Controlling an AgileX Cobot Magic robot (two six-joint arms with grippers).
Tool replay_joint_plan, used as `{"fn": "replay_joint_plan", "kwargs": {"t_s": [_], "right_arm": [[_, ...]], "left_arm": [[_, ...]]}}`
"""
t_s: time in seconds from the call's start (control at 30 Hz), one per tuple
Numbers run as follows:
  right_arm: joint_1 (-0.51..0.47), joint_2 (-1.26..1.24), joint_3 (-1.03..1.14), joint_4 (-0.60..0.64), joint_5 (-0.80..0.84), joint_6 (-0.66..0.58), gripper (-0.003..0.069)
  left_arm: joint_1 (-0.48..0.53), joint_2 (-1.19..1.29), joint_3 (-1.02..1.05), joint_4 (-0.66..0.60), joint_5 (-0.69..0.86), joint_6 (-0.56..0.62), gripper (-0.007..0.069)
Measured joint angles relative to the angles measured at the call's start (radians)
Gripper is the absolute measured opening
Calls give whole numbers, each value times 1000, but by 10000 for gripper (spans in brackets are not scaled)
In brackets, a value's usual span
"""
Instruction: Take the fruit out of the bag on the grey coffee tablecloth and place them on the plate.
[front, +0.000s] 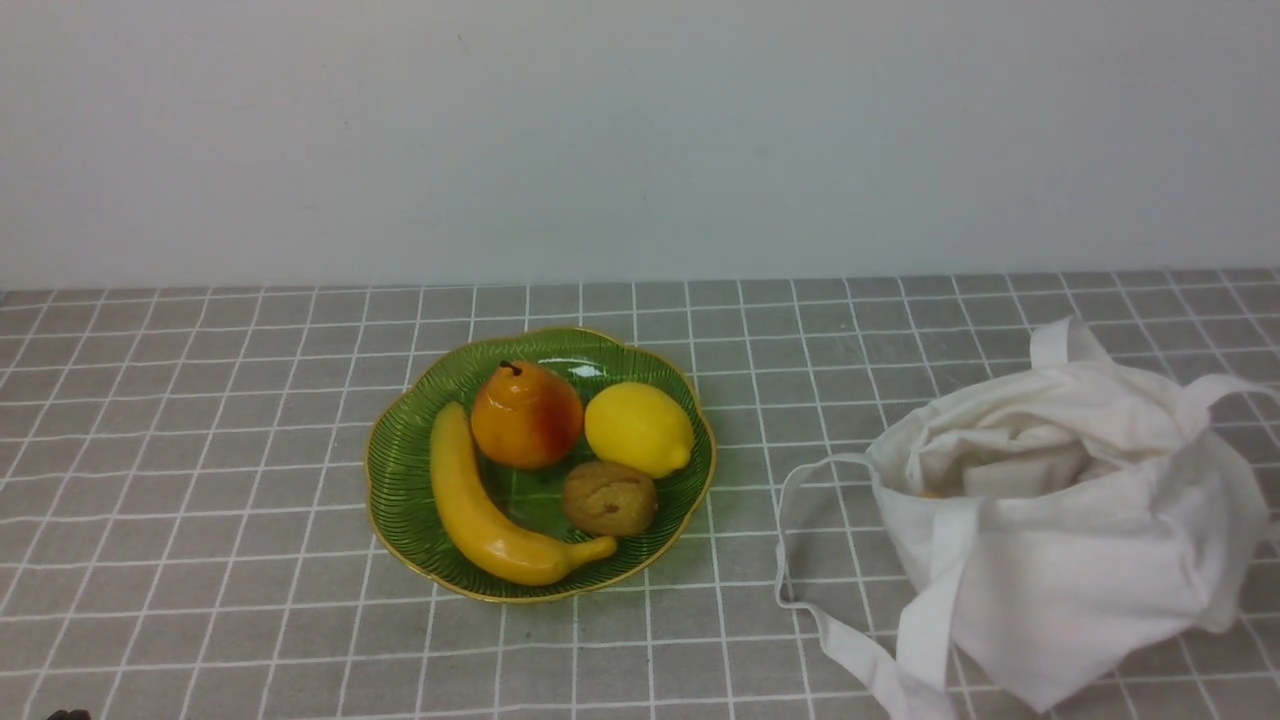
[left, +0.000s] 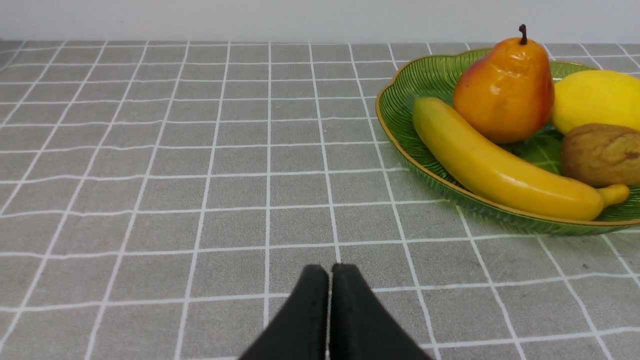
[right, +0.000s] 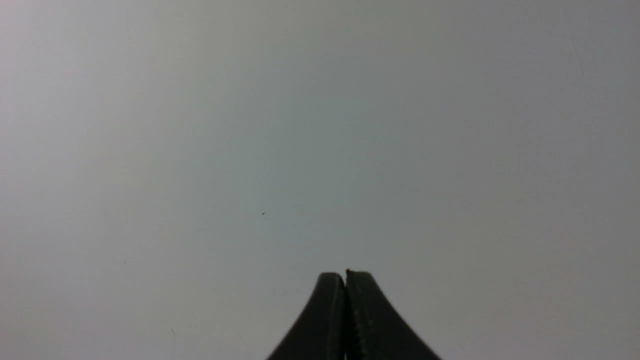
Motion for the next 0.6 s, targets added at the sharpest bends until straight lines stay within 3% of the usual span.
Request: {"fn": "replay_joint_plan", "kwargs": {"t_s": [0.37, 0.43, 0.6], "right_arm": [[0, 0, 39, 63, -48, -24, -10], [0, 0, 75, 137, -96, -93, -10], [0, 0, 226, 480, -343, -473, -10]], "left_arm": [[0, 0, 0, 0, 0, 0, -8], [0, 0, 0, 0, 0, 0, -8], [0, 0, 0, 0, 0, 0, -8]]}}
